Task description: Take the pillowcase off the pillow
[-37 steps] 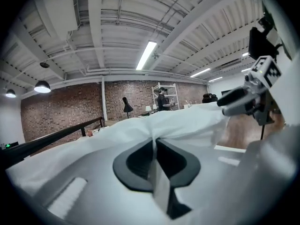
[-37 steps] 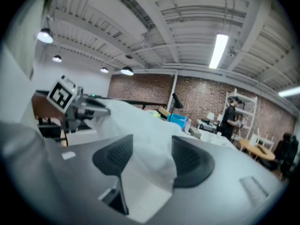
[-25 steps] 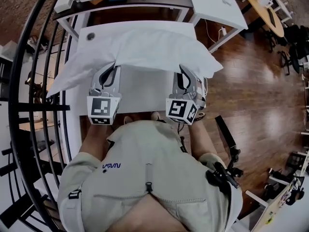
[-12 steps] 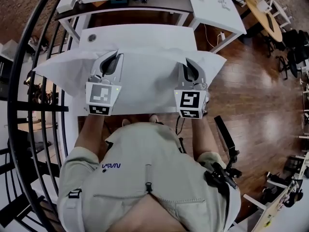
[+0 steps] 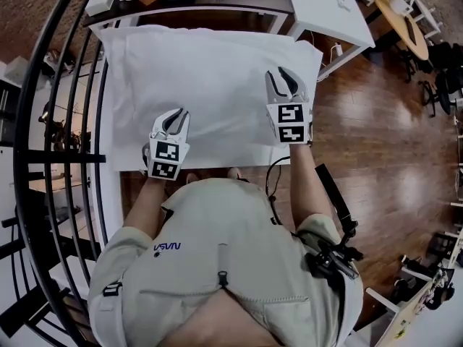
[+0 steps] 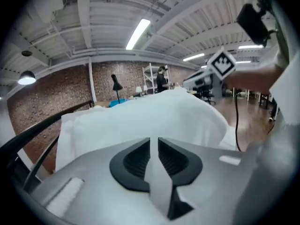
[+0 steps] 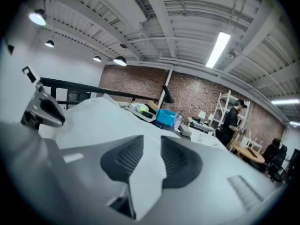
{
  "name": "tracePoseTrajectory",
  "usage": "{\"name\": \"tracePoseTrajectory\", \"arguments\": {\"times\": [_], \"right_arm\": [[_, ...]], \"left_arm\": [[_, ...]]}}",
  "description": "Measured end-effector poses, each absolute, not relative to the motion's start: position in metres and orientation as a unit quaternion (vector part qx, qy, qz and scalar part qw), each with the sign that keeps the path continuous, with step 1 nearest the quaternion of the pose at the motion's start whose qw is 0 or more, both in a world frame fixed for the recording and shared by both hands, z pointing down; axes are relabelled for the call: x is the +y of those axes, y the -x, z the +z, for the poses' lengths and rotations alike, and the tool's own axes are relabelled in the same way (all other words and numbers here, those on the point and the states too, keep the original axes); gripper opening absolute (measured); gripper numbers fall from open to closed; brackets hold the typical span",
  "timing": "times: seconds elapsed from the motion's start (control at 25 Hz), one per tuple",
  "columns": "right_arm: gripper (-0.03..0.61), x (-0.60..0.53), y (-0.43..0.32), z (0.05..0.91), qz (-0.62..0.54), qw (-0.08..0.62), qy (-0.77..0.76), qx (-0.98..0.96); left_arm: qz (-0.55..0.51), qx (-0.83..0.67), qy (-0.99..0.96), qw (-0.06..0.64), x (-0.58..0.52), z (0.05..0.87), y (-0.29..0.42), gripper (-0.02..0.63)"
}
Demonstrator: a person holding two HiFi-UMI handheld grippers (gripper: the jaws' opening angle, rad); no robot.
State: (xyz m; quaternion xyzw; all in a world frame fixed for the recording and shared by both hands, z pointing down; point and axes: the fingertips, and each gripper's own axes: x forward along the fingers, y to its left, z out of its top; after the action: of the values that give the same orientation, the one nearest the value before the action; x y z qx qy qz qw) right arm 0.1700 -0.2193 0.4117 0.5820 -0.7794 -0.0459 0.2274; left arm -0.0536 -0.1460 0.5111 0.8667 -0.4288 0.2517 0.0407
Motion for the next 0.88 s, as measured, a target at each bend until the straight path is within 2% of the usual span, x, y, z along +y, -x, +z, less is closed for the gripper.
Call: {"name": "tracePoseTrajectory", "arguments": {"times": [0.12,0.24,0.32,0.4,0.56,0.6,0.8,0.88], "right_arm": [[0.106,-0.195,-0.162,0.438,-0.01,0.229,-0.576,-0.785],[0.149,-0.159,-0.151,0.484,0.039,0.255,-0.56,-0.788],[0.201,-0.138,-0.145,0.517,0.055,0.288,-0.544,-0.786],[0.24,-0.129,-0.141,0.544,0.041,0.336,-0.53,-0.777],[0.241,-0.143,-0.148,0.569,0.002,0.391,-0.528,-0.754],[0.222,-0.145,-0.149,0.569,0.002,0.39,-0.529,-0.754],[0.036,-0.126,-0.155,0.539,-0.003,0.371,-0.514,-0.773],[0.01,-0.11,-0.161,0.528,-0.004,0.369,-0.508,-0.778]], "left_arm": [[0.287,-0.431,-0.853,0.067,-0.165,0.569,0.064,0.058],[0.283,-0.428,-0.856,0.065,-0.18,0.577,0.067,0.06],[0.299,-0.414,-0.857,0.068,-0.18,0.586,0.066,0.06],[0.311,-0.408,-0.856,0.066,-0.176,0.602,0.065,0.063],[0.317,-0.403,-0.855,0.077,-0.173,0.613,0.056,0.056],[0.315,-0.399,-0.858,0.078,-0.171,0.607,0.053,0.018],[0.278,-0.384,-0.876,0.091,-0.145,0.57,0.043,0.009],[0.26,-0.382,-0.882,0.097,-0.129,0.554,0.041,0.009]]}}
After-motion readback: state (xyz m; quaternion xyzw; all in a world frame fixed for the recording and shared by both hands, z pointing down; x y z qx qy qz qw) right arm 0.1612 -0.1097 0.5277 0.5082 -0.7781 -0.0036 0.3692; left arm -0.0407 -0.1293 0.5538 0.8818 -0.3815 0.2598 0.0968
